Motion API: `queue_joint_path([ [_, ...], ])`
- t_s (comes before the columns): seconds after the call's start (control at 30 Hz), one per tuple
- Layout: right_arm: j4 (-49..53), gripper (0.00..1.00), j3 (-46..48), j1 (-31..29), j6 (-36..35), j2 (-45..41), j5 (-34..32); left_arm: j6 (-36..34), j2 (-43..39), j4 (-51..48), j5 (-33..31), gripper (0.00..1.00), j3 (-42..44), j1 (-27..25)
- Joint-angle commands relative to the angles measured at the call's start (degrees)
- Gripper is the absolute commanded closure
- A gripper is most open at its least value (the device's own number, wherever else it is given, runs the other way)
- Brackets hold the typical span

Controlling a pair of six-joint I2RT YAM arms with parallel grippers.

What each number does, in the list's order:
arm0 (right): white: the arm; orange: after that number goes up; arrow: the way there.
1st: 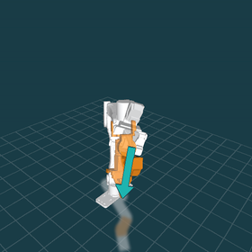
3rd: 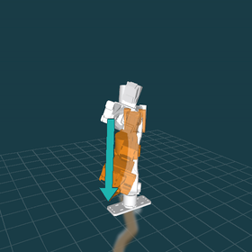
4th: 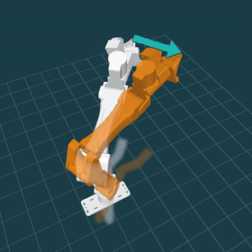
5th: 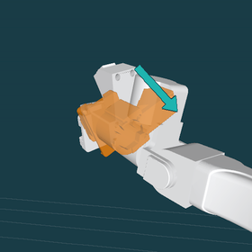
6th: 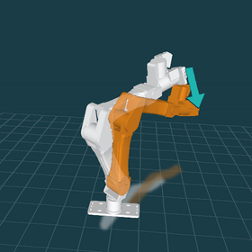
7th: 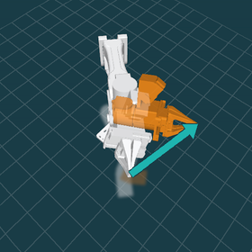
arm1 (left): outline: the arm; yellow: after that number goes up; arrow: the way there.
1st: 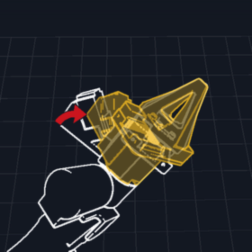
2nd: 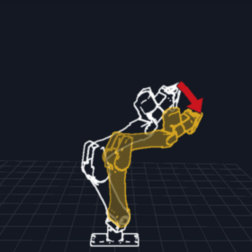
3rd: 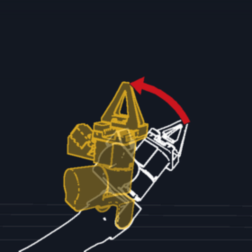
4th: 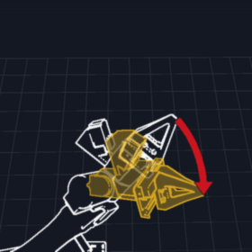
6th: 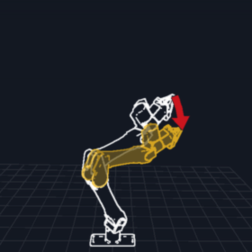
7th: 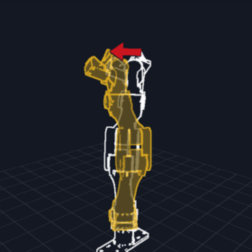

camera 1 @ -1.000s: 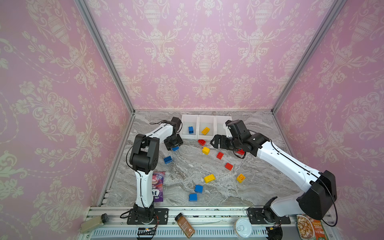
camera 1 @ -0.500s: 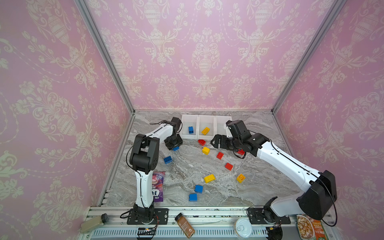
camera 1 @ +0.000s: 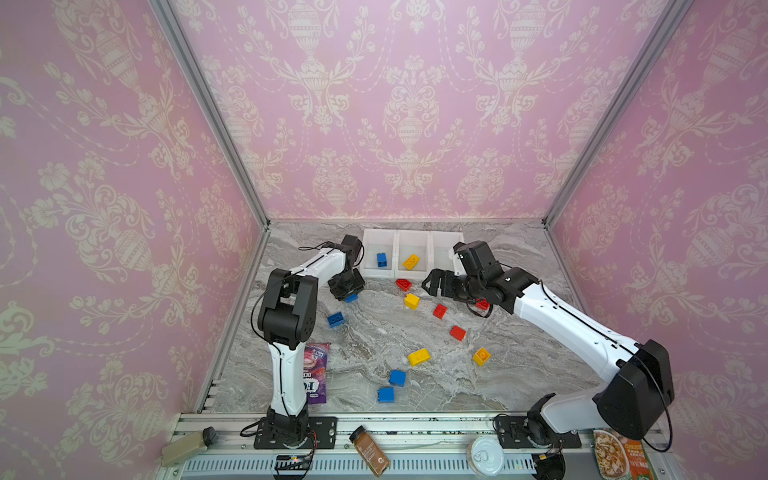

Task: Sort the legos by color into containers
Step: 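Carry the blue brick with the left gripper and drop it into the nearest compartment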

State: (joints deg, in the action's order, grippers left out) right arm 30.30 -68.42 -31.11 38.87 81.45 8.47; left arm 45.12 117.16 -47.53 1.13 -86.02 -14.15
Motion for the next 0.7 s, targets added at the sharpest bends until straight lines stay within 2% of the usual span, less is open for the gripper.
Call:
queue_joint_path([
  [0.0,-1.5,0.0,3.7,1.6,1.4,-2.1,1.9,-0.7,-4.9,-1.2,-1.5,0.58,0.3,-1.0],
  [0.3,-4.7,0.0,9.6,5.7,2.5,-3.8,5.0,-3.6,-8.9,-3.1,-5.8,0.57,-6.8,-4.2],
  [0.5,-4.7,0.0,11.4,6.8,2.5,-6.2,4.4,-5.7,-5.9,0.3,-5.9,0.57,-15.2,-5.2],
  [0.67,-4.2,0.0,11.7,7.0,2.9,-7.9,4.1,-7.3,0.7,1.1,-5.3,0.56,-24.5,-5.6],
])
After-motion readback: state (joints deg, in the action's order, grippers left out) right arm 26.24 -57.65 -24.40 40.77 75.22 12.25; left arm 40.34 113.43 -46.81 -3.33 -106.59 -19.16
